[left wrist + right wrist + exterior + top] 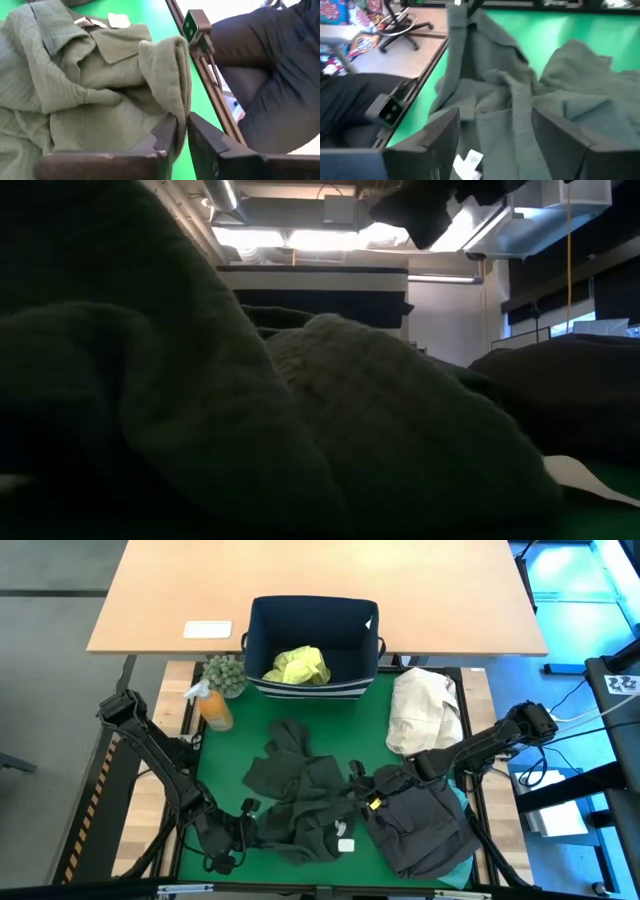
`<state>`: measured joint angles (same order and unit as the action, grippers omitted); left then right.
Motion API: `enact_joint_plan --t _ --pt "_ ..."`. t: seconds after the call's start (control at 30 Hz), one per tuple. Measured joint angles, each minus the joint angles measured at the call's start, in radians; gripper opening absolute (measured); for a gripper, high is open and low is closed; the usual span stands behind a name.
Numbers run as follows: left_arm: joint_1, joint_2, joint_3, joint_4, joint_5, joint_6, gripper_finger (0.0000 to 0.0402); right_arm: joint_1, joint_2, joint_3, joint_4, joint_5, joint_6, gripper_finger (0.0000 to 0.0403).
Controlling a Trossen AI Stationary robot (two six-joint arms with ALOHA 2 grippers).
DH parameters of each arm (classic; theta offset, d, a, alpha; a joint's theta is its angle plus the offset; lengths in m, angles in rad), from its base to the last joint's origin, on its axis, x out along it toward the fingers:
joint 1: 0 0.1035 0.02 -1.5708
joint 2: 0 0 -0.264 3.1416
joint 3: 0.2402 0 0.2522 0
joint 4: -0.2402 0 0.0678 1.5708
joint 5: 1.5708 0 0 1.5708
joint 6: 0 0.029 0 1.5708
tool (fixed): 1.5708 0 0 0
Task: Fold laundry
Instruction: Fold the green polo shirt
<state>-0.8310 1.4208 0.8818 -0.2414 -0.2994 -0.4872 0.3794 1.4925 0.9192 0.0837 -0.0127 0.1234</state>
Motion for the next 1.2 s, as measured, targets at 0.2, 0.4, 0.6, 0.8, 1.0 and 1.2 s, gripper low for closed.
enact_joint_plan --t 0.2,0.4,0.6,0.8,1.0,1.2 --pt "0.000 0.000 0.000 0.006 -0.006 -0.006 0.0085 0.000 0.000 0.001 0.045 0.004 -0.027 0.0244" --pt "0.010 0.000 0.000 0.006 -0.134 -0.011 0.0124 0.000 0.000 0.001 0.050 0.033 -0.042 0.0243" --pt "0.020 0.000 0.000 0.006 -0.149 -0.026 0.0133 0.000 0.000 0.001 0.052 0.040 -0.045 0.0243" --pt "0.021 0.000 0.000 0.005 -0.217 -0.020 0.0134 -0.001 0.044 0.002 0.124 0.039 -0.057 0.0243" --pt "0.026 0.000 0.001 0.007 -0.316 -0.005 0.0134 -0.001 0.131 0.026 0.159 0.033 -0.080 0.0243" --pt "0.029 0.000 0.001 0.007 -0.348 -0.008 0.0134 -0.001 0.232 0.116 0.158 -0.006 -0.132 0.0243"
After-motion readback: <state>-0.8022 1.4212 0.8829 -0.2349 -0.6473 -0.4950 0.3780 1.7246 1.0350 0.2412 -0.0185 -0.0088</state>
